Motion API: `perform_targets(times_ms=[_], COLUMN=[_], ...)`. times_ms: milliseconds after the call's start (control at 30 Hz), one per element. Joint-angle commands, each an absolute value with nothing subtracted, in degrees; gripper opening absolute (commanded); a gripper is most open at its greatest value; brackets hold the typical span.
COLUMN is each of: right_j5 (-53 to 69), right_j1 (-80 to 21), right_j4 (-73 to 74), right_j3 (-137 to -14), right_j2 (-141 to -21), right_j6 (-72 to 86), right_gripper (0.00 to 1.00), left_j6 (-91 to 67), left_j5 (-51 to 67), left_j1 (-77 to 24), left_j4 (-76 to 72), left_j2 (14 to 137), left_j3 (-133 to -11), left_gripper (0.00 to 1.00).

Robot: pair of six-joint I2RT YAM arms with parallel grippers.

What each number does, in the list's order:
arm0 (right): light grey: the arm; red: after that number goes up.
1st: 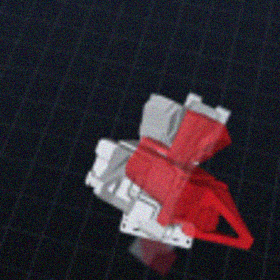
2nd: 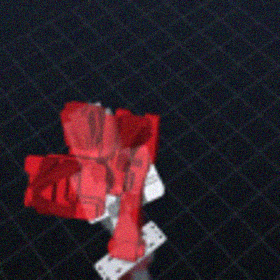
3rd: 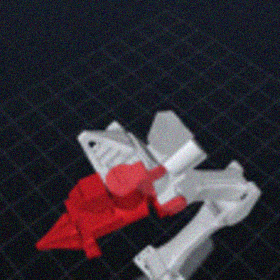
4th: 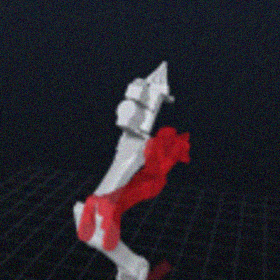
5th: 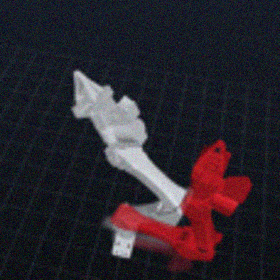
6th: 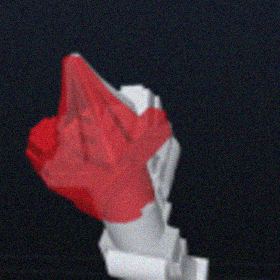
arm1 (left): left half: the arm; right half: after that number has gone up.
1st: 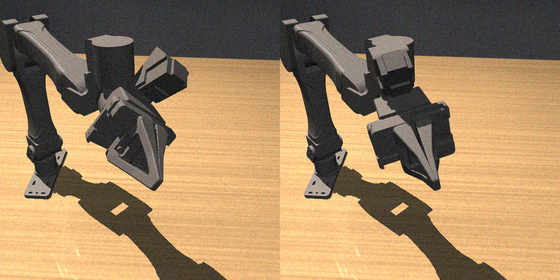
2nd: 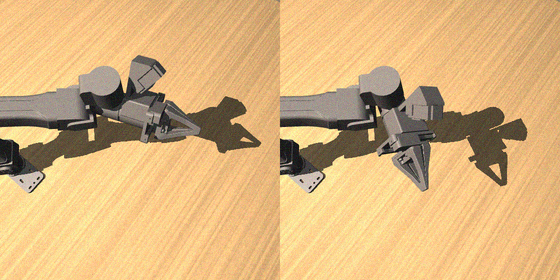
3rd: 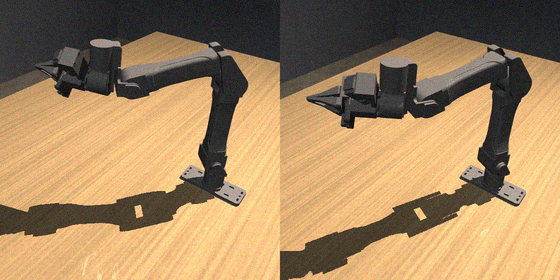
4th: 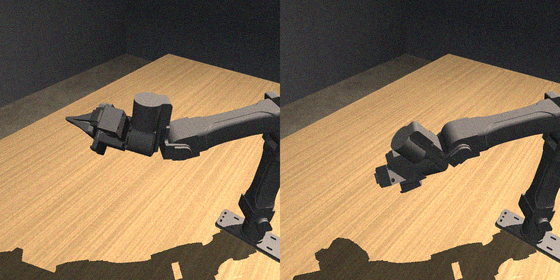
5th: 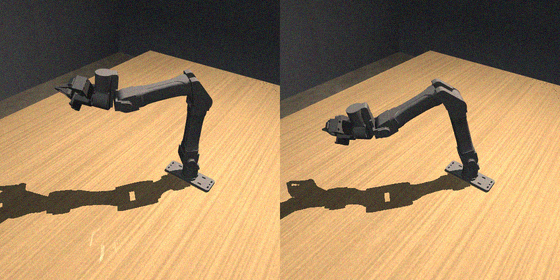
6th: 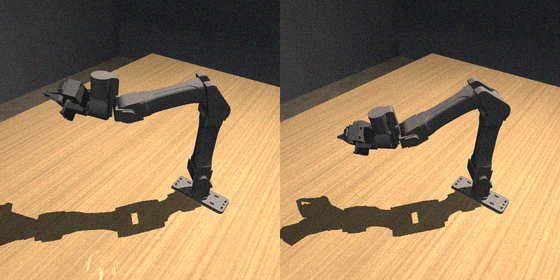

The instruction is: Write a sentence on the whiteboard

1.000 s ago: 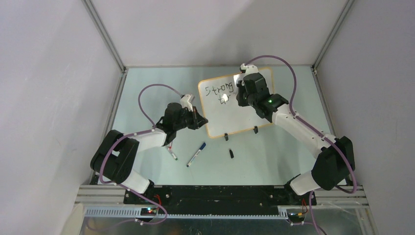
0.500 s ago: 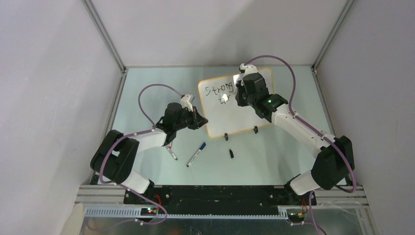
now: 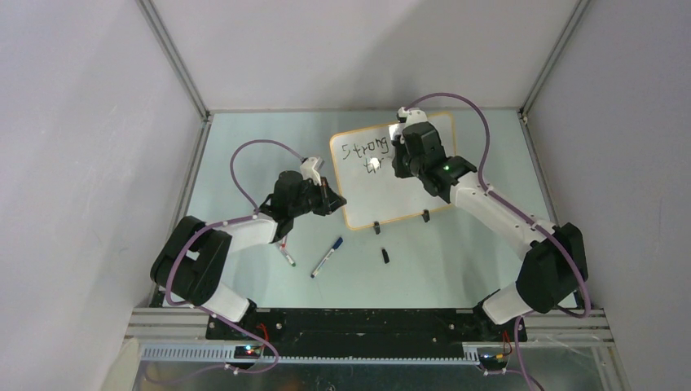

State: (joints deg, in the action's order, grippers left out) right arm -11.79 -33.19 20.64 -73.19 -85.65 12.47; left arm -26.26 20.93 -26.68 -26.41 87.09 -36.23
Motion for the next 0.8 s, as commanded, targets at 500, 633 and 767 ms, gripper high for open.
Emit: perform_targets(times_ms=[500,633,767], right_j5=[-11.6,-11.0,-10.2], right_j1=[-33.0,-33.0,-33.1], right_j4=[18.8,19.0,19.3], right_j3=[-73.9,-73.9,-73.9], right_j2=[-86.6,-86.8,-86.9], right_j6=[12.8,12.7,12.7], right_gripper=[0.00,0.00,0.00], left_j6=[-22.9,-22.9,-23.0], left_j5=[19.0,19.0,19.1], left_j1=[-27.7,-27.7,-27.7], left_j4=[-24.2,-24.1,-24.1], left_j2=[86.2,86.1,86.2], left_j3=[-37.7,-37.7,-37.7], left_gripper=[0.00,0.00,0.00])
